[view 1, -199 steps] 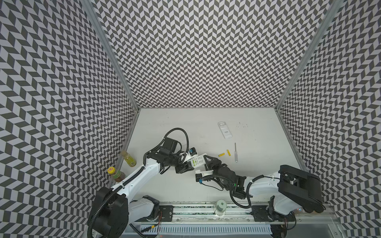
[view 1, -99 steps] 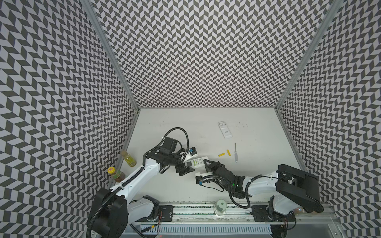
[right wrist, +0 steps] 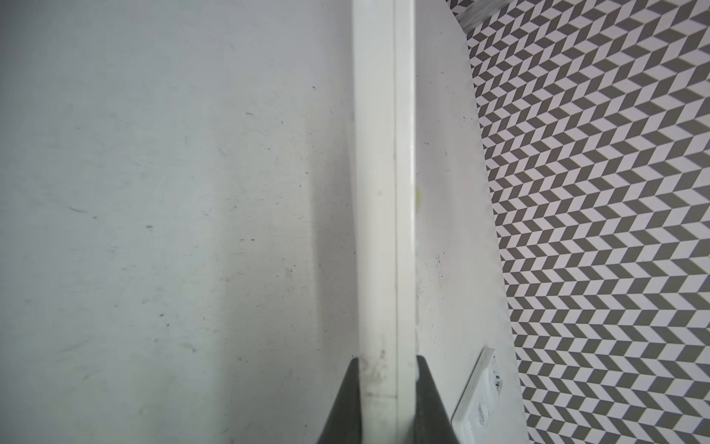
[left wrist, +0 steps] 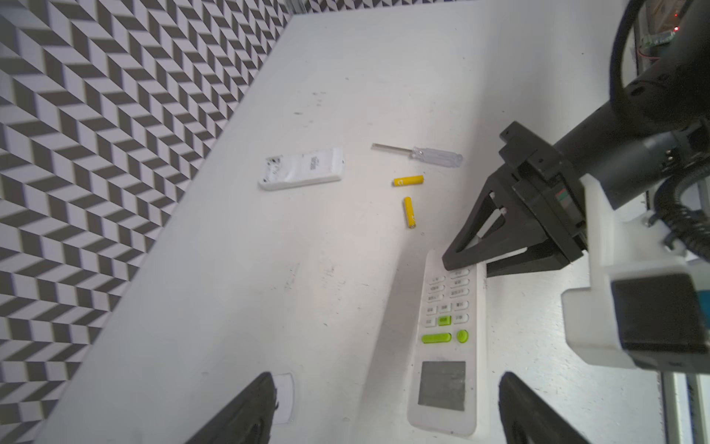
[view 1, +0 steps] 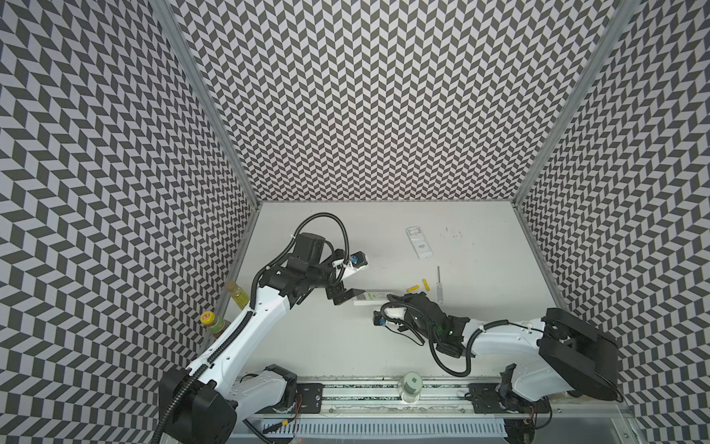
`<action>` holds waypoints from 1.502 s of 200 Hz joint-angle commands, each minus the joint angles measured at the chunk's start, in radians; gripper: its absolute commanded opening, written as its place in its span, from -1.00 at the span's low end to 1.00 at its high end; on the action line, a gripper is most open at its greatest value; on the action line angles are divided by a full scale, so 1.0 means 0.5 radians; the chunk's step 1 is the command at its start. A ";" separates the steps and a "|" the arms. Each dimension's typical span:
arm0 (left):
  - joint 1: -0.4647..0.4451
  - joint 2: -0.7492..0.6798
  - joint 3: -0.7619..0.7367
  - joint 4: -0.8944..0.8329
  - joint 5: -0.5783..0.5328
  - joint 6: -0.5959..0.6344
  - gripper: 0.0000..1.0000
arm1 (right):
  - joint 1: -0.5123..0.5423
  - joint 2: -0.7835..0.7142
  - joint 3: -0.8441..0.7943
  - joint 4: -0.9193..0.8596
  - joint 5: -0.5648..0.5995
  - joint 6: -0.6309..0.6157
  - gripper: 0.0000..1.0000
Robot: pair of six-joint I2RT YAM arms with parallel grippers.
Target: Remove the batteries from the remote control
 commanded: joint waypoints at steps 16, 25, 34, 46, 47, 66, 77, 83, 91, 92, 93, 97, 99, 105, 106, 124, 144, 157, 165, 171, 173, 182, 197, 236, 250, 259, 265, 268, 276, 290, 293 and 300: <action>0.078 0.034 0.178 -0.083 0.160 0.056 0.78 | -0.149 -0.213 -0.003 0.005 -0.484 0.525 -0.97; 0.084 0.044 0.208 -0.112 0.208 0.065 0.77 | -0.169 -0.234 -0.017 0.050 -0.536 0.635 -0.98; 0.098 0.052 0.254 -0.147 0.260 0.043 0.74 | -0.182 -0.240 -0.004 0.029 -0.635 0.716 -0.98; 0.140 0.058 0.301 -0.166 0.347 -0.005 0.68 | -0.201 -0.247 -0.014 0.038 -0.749 0.816 -0.98; 0.143 0.057 0.302 -0.167 0.358 -0.010 0.68 | -0.202 -0.249 -0.018 0.044 -0.755 0.819 -0.97; 0.199 0.049 0.251 -0.094 0.493 -0.102 0.65 | -0.240 -0.242 -0.086 0.150 -0.876 0.919 -0.98; 0.216 0.047 0.191 -0.069 0.579 -0.116 0.64 | -0.258 -0.213 -0.081 0.157 -0.918 0.971 -0.98; 0.228 0.044 0.163 -0.070 0.628 -0.116 0.63 | -0.270 -0.205 -0.074 0.151 -0.952 1.002 -0.98; 0.251 0.035 0.124 -0.068 0.681 -0.116 0.63 | -0.285 -0.203 -0.072 0.151 -1.002 1.045 -0.98; 0.252 0.031 0.117 -0.067 0.684 -0.115 0.63 | -0.286 -0.204 -0.072 0.151 -1.009 1.051 -0.98; 0.252 0.030 0.110 -0.067 0.687 -0.112 0.63 | -0.288 -0.202 -0.073 0.151 -1.014 1.056 -0.98; 0.259 0.024 0.088 -0.067 0.700 -0.101 0.63 | -0.302 -0.202 -0.078 0.165 -1.042 1.077 -0.98; 0.263 0.021 0.076 -0.065 0.704 -0.093 0.63 | -0.308 -0.206 -0.085 0.175 -1.056 1.088 -0.98; 0.264 0.016 0.042 -0.065 0.707 -0.067 0.63 | -0.327 -0.204 -0.103 0.217 -1.088 1.134 -0.98; 0.263 0.014 0.036 -0.064 0.711 -0.059 0.63 | -0.333 -0.204 -0.108 0.233 -1.095 1.141 -0.98; 0.264 0.003 -0.039 -0.095 0.759 0.099 0.57 | -0.419 -0.167 -0.112 0.275 -1.206 1.255 -0.98; 0.254 0.006 -0.033 -0.191 0.825 0.230 0.58 | -0.452 -0.146 -0.065 0.222 -1.319 1.285 -0.98; 0.252 0.012 -0.073 -0.207 0.927 0.299 0.58 | -0.472 -0.144 -0.072 0.257 -1.400 1.293 -0.98; 0.250 0.014 -0.119 -0.153 0.952 0.267 0.58 | -0.490 -0.138 -0.076 0.286 -1.462 1.303 -0.99; 0.248 0.023 -0.141 -0.139 0.952 0.266 0.58 | -0.502 -0.126 -0.068 0.289 -1.506 1.306 -0.99; 0.245 0.024 -0.146 -0.139 0.948 0.271 0.58 | -0.506 -0.123 -0.063 0.286 -1.515 1.309 -0.99; 0.231 0.034 -0.145 -0.146 0.907 0.293 0.57 | -0.519 -0.104 -0.039 0.266 -1.547 1.313 -1.00; 0.227 0.044 -0.146 -0.154 0.863 0.316 0.57 | -0.522 -0.088 0.000 0.223 -1.619 1.314 -1.00; 0.199 0.060 -0.214 -0.113 0.872 0.334 0.58 | -0.528 -0.041 0.070 0.191 -1.773 1.301 -1.00; 0.198 0.064 -0.220 -0.104 0.915 0.308 0.54 | -0.527 -0.014 0.105 0.162 -1.828 1.306 -1.00; 0.198 0.068 -0.249 -0.087 0.935 0.305 0.48 | -0.527 -0.001 0.111 0.178 -1.861 1.314 -1.00; 0.196 0.070 -0.271 -0.068 0.946 0.304 0.44 | -0.527 0.004 0.108 0.197 -1.871 1.314 -1.00; 0.193 0.071 -0.282 -0.058 0.949 0.304 0.42 | -0.527 0.007 0.107 0.205 -1.875 1.312 -0.99; 0.176 0.073 -0.300 -0.042 0.944 0.306 0.35 | -0.527 0.020 0.111 0.214 -1.873 1.314 -1.00; 0.156 0.077 -0.296 -0.045 0.945 0.297 0.22 | -0.527 0.035 0.130 0.206 -1.864 1.327 -1.00; 0.155 0.077 -0.298 -0.044 0.948 0.289 0.19 | -0.527 0.036 0.139 0.204 -1.867 1.329 -1.00; 0.158 0.077 -0.302 -0.031 0.948 0.270 0.13 | -0.527 0.033 0.145 0.209 -1.882 1.339 -1.00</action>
